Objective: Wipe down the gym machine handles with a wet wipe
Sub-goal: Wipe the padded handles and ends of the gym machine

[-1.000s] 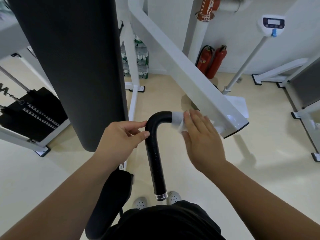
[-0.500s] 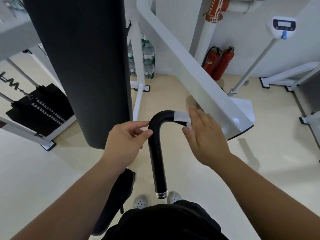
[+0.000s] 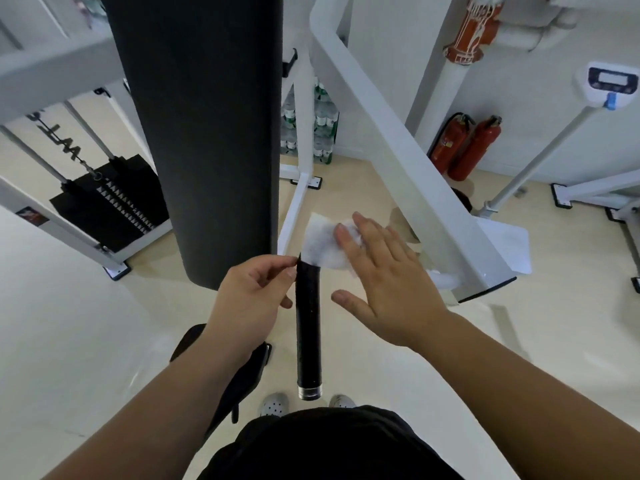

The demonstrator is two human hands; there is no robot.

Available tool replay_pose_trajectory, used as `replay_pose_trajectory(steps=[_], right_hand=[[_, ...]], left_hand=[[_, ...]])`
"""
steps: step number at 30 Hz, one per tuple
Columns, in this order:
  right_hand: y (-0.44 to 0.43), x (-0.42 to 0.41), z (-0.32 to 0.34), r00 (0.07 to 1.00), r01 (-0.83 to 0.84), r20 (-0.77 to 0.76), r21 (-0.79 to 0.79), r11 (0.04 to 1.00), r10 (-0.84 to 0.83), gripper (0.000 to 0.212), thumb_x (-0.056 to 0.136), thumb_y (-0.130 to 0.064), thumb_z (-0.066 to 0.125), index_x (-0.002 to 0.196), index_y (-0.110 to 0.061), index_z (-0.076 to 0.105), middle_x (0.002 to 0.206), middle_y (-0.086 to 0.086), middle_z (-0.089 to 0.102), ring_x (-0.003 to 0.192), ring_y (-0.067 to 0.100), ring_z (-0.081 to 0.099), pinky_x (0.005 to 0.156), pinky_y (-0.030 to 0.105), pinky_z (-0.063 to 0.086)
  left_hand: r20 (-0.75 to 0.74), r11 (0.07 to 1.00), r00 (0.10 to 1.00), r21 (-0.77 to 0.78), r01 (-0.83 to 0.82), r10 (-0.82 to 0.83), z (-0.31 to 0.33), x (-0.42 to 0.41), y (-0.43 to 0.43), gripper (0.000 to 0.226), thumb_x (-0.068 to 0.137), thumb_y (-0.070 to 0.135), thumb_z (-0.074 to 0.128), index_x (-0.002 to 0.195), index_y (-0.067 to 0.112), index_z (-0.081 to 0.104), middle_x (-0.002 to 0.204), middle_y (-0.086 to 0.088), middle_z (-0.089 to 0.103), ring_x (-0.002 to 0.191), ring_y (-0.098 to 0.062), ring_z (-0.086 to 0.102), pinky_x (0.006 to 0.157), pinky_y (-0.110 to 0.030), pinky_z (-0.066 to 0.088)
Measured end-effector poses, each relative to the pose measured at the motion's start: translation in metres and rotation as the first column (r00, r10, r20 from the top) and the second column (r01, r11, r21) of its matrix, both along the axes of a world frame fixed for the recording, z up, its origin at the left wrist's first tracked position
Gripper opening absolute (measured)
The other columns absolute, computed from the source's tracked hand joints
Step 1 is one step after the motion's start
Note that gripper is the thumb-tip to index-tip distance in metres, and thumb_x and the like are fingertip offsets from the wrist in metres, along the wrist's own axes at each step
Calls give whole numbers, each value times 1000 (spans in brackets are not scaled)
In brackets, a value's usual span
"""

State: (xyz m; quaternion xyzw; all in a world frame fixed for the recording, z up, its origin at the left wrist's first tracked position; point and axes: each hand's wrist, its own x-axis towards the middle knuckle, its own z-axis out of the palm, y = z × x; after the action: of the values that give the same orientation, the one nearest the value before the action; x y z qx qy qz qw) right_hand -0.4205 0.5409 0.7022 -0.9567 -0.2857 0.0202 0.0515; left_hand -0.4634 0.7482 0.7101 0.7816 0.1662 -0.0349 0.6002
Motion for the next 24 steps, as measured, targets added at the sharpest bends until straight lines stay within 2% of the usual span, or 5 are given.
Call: replay_pose_trajectory(steps=[4, 8, 16, 20, 24], right_hand=[[7, 12, 9, 999, 16, -49, 40, 999, -14, 85, 92, -74, 8, 157, -20, -1, 166, 10, 10, 153, 27, 8, 125, 45, 8], [24, 22, 12, 986, -163, 15, -18, 986, 163, 88, 91, -78, 7, 158, -22, 0, 167, 9, 5, 154, 29, 0, 123, 52, 8], [15, 21, 4, 901, -411, 108, -103, 906, 421, 100, 85, -85, 14, 159, -18, 2, 167, 13, -2, 153, 32, -9, 123, 54, -1], [6, -6, -12, 848, -511, 96, -113, 852, 522, 105, 87, -84, 20, 157, -10, -5, 165, 15, -15, 151, 32, -19, 124, 51, 0], [7, -15, -16, 850, -517, 63, -83, 852, 523, 99, 89, -82, 20, 158, -15, -2, 165, 13, -16, 151, 30, -20, 124, 49, 1]], left_hand=[[-43, 993, 997, -96, -69, 65, -1, -14, -1, 33, 97, 7, 48, 104, 23, 76, 92, 2, 77, 68, -17, 62, 66, -34, 47], [-59, 957, 986, -238, -165, 156, -1, -32, -8, 47, 94, 5, 34, 102, 21, 78, 101, -8, 75, 69, -27, 55, 61, -35, 40], [-114, 961, 976, -188, -202, 183, -4, -54, -23, 49, 94, 10, 30, 110, 25, 74, 104, -2, 75, 63, -25, 50, 58, -32, 39], [-131, 940, 964, -225, -258, 233, 0, -59, -23, 39, 84, 24, 39, 102, 29, 74, 101, -12, 73, 60, -23, 50, 55, -33, 36], [-164, 935, 936, -126, -332, 311, 5, -56, -21, 35, 78, 31, 42, 102, 36, 67, 103, -31, 61, 60, -20, 48, 60, -31, 38]])
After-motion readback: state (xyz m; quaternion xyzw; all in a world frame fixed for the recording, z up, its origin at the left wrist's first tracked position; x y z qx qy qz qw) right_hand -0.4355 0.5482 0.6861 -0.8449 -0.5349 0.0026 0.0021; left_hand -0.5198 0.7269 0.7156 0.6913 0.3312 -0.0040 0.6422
